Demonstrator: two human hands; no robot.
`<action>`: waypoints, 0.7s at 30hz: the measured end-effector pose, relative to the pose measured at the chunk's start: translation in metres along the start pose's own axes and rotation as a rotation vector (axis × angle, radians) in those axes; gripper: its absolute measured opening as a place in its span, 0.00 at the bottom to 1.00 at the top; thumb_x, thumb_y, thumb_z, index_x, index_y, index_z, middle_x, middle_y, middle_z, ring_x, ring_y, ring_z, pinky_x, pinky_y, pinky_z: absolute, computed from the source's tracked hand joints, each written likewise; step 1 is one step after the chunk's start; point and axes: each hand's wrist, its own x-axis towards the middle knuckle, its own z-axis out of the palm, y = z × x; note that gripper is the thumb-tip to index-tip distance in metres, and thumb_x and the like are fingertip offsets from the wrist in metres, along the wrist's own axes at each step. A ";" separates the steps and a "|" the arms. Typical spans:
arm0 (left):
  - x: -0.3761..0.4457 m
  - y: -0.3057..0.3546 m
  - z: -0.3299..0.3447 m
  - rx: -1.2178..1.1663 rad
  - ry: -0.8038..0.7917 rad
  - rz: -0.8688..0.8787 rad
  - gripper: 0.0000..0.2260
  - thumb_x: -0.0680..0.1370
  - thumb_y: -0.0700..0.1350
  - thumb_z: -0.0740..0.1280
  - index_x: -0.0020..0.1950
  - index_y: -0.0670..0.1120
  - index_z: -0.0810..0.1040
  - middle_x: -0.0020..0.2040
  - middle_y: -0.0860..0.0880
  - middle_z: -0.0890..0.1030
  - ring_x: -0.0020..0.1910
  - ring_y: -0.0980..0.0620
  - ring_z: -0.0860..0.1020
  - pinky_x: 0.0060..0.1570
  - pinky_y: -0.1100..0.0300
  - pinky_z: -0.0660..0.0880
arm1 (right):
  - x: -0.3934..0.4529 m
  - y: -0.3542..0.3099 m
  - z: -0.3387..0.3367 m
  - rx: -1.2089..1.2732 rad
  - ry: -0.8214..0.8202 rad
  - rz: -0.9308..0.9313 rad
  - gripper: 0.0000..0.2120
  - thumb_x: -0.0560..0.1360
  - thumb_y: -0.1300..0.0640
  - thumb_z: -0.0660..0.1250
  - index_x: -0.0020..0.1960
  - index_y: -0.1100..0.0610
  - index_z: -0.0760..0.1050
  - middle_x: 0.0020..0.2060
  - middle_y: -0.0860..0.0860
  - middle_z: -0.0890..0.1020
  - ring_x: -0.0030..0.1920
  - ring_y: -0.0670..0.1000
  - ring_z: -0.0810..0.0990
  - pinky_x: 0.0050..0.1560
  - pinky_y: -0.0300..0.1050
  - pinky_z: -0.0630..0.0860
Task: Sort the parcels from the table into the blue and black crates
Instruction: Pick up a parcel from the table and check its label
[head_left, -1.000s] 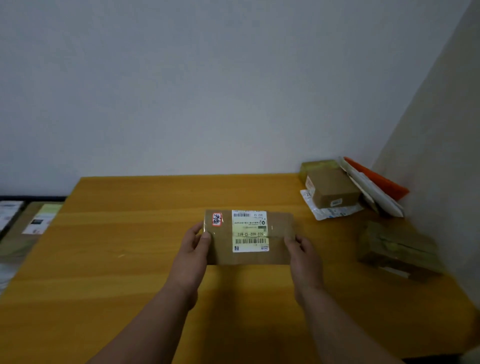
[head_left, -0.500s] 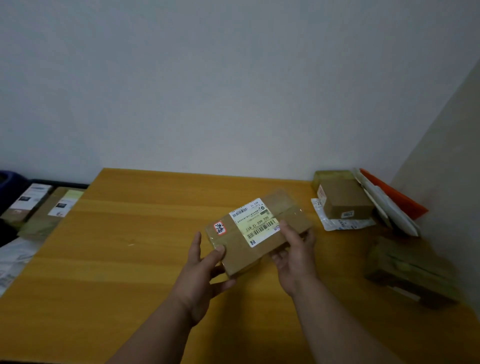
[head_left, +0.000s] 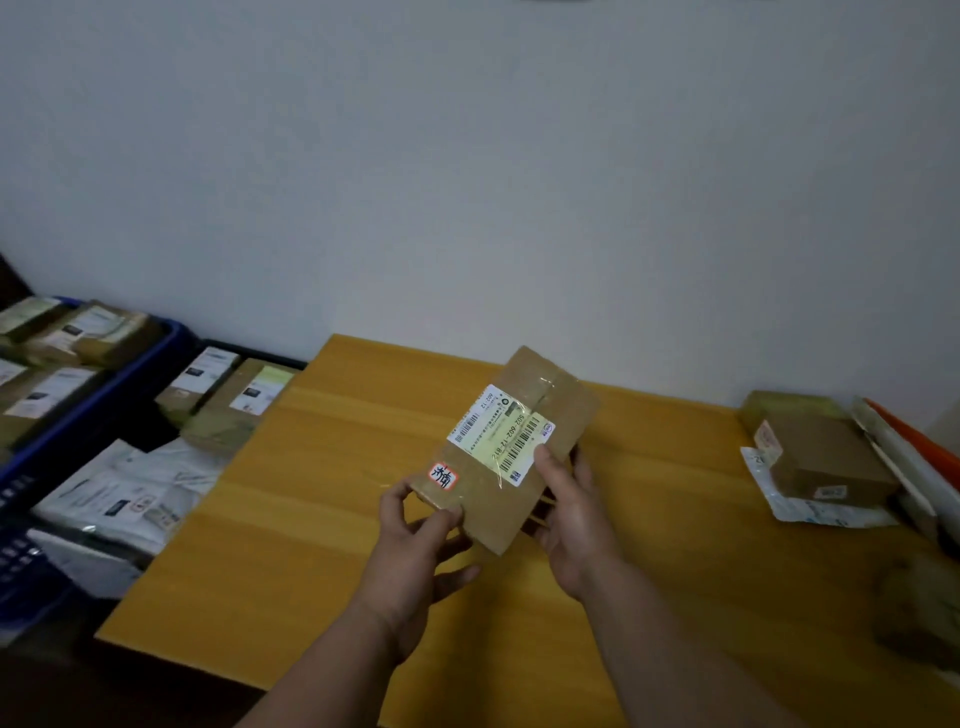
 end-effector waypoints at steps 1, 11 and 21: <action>0.001 0.009 -0.018 -0.003 0.013 0.005 0.18 0.78 0.46 0.69 0.63 0.60 0.68 0.58 0.46 0.80 0.56 0.41 0.81 0.49 0.42 0.80 | 0.001 0.007 0.019 -0.006 0.000 0.001 0.26 0.76 0.45 0.69 0.72 0.40 0.65 0.54 0.48 0.85 0.54 0.55 0.84 0.47 0.53 0.80; 0.005 0.078 -0.203 -0.002 0.255 -0.014 0.10 0.78 0.50 0.68 0.51 0.46 0.71 0.54 0.41 0.80 0.53 0.40 0.80 0.48 0.44 0.82 | -0.002 0.098 0.199 -0.076 -0.112 0.160 0.36 0.72 0.50 0.74 0.75 0.41 0.60 0.57 0.51 0.82 0.56 0.57 0.82 0.56 0.61 0.80; 0.028 0.109 -0.284 -0.060 0.417 -0.002 0.09 0.79 0.48 0.68 0.58 0.48 0.74 0.55 0.42 0.81 0.52 0.43 0.82 0.44 0.52 0.81 | 0.040 0.131 0.287 -0.257 -0.345 0.322 0.39 0.72 0.51 0.75 0.75 0.37 0.57 0.61 0.49 0.80 0.59 0.58 0.80 0.60 0.64 0.76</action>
